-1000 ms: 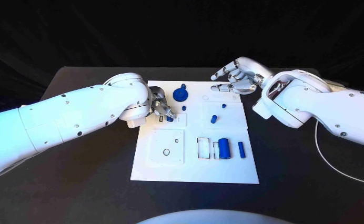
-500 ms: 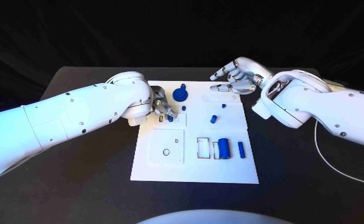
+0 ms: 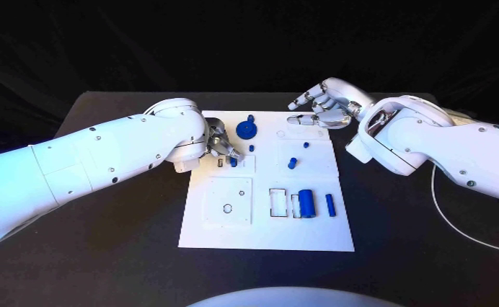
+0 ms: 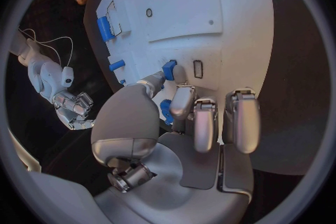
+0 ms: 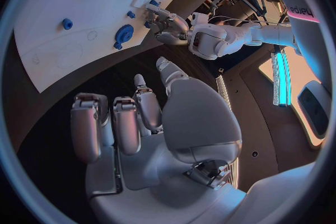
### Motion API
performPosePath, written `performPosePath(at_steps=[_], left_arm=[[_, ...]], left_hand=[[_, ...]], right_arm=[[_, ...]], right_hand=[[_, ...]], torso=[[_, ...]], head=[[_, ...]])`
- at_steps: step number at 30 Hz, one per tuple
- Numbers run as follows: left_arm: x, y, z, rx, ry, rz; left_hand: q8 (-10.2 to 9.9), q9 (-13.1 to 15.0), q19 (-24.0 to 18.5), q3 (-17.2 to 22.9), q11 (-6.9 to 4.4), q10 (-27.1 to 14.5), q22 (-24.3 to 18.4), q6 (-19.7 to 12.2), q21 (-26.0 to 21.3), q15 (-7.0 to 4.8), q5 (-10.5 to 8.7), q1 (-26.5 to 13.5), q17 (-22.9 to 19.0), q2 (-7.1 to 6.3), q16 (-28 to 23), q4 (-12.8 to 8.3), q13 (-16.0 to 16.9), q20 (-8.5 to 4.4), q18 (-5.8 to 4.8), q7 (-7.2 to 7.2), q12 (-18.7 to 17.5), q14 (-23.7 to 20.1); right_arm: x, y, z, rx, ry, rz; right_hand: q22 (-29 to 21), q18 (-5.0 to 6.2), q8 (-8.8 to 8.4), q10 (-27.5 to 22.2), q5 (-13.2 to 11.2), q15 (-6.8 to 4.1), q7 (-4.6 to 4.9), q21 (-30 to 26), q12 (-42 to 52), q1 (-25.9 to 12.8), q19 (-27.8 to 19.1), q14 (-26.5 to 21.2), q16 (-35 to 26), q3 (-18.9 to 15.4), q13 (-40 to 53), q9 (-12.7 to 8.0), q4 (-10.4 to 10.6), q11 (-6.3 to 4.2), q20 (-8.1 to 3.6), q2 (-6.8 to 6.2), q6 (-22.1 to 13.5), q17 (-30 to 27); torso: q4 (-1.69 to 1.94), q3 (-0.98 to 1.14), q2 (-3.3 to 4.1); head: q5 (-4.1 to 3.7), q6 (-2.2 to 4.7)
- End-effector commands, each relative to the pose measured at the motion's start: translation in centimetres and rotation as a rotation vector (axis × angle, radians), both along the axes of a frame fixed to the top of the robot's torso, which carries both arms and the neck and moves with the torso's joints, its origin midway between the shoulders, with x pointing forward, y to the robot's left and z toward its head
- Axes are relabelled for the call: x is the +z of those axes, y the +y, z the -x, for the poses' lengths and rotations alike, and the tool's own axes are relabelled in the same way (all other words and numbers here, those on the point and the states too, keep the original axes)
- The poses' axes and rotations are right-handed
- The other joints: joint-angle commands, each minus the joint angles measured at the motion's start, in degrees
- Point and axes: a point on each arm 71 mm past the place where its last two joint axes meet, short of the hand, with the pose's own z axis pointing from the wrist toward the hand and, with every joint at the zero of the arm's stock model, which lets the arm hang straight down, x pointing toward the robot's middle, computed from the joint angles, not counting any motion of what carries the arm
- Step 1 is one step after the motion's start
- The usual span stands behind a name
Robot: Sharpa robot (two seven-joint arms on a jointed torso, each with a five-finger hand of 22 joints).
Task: Assemble the parts on the task board
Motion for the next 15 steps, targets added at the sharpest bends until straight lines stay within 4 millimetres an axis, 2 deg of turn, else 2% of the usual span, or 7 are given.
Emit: performPosePath(at_steps=[1, 8, 15], left_arm=[[-1.3, 0.8, 0.7, 0.037, 0.070, -0.119], [-0.9, 1.3, 0.9, 0.049, 0.046, -0.112], [-0.1, 1.9, 0.8, 0.074, 0.002, -0.083]], left_hand=[[-0.15, -0.14, 2.51, -2.34, -0.11, 0.12, 8.60, 0.48, 0.35, -0.38, -0.32, -0.78, 15.06, -0.05, 0.17, 0.61, 0.06, -0.36, -0.57, 0.11, 0.36, 5.92], [-0.14, -0.26, 2.70, -7.82, -0.18, 0.33, 8.96, 0.84, 0.53, -0.41, -0.55, -1.57, 15.06, -0.61, 0.17, 2.35, 0.25, -0.42, -0.65, 0.04, 0.56, 5.92], [-0.04, -0.32, 3.03, -12.45, -0.35, 0.66, 9.53, 1.11, 0.86, -0.57, -1.86, -1.30, 15.06, 0.57, 0.17, 4.80, 0.61, -0.56, -0.78, -0.15, 0.93, 5.92]], right_arm=[[0.0, 0.1, 0.1, 0.011, -0.002, -0.003], [0.0, 0.0, 0.1, 0.009, -0.003, -0.003], [0.0, -0.1, 0.0, 0.007, -0.003, -0.003]], right_hand=[[2.18, -0.30, -0.02, -0.11, 0.33, -0.03, -0.15, -0.24, -0.22, -0.80, -0.32, 4.68, -0.19, -0.54, 4.46, 0.06, 0.36, -0.12, 0.11, -0.09, 0.29, 9.11], [2.11, -0.29, -0.03, -0.12, 0.02, -0.05, -0.18, -0.30, -0.21, -1.32, -0.34, 4.68, -0.24, -1.73, 4.40, 0.07, 1.11, -0.13, 0.09, -0.13, 0.29, 9.07], [2.08, -0.28, -0.04, -0.14, -0.12, -0.05, -0.19, -0.32, -0.24, -1.48, -0.34, 4.67, -0.26, -2.27, 4.35, 0.07, 1.45, -0.14, 0.08, -0.04, 0.28, 9.05]], torso=[[0.03, -0.02, 0.00], [0.10, -0.04, -0.02], [0.10, -0.06, -0.04]], head=[[-0.06, -0.01], [-0.07, 0.00], [0.07, 0.21]])
